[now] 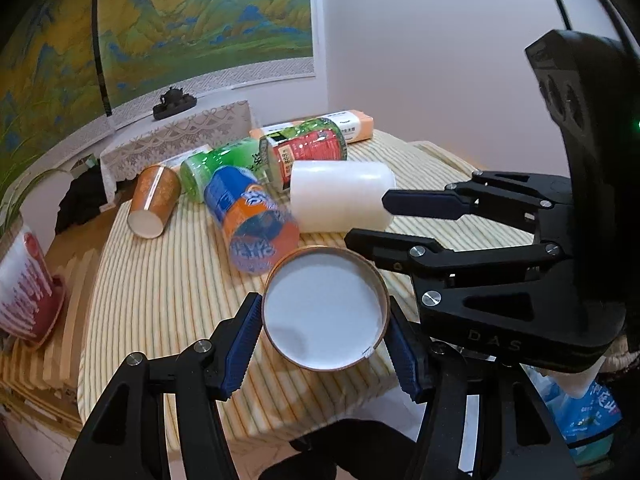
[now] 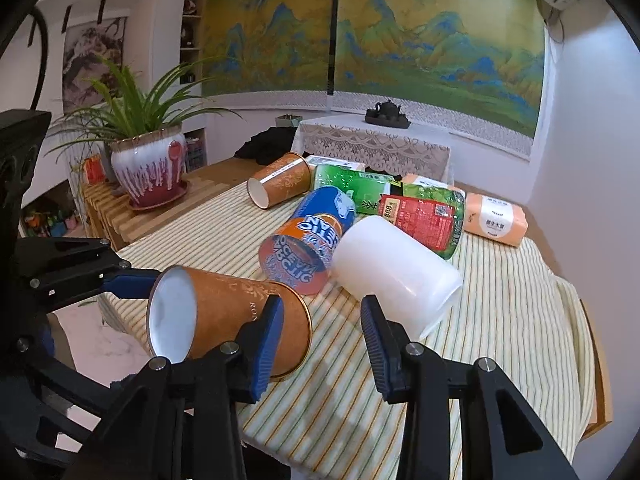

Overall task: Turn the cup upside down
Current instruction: 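Lower the cup with the left gripper and stand it on the table, then open the left gripper and pull it back from the cup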

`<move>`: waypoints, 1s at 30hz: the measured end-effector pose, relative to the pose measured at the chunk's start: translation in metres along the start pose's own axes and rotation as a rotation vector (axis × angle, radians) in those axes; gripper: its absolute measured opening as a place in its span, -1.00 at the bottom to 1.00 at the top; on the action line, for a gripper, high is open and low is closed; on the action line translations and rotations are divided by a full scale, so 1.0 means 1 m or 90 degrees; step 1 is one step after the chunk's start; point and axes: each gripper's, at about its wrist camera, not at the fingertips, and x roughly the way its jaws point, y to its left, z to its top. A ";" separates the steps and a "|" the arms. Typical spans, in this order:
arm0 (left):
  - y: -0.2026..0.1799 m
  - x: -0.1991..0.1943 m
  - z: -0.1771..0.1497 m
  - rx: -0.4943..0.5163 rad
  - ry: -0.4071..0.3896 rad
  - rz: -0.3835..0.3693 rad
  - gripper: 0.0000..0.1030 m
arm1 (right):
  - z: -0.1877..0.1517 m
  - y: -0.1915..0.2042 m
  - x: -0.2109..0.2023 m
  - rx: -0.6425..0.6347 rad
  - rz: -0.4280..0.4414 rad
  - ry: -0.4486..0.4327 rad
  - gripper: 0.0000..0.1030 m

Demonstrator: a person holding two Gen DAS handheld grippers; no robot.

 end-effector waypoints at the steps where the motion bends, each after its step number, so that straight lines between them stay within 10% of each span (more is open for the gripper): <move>1: 0.000 0.002 0.002 0.003 -0.001 -0.001 0.22 | 0.001 -0.003 0.002 0.006 0.005 0.004 -0.30; 30: 0.015 0.029 0.015 -0.036 -0.031 -0.014 0.40 | -0.012 -0.036 -0.023 0.108 -0.029 -0.028 -0.28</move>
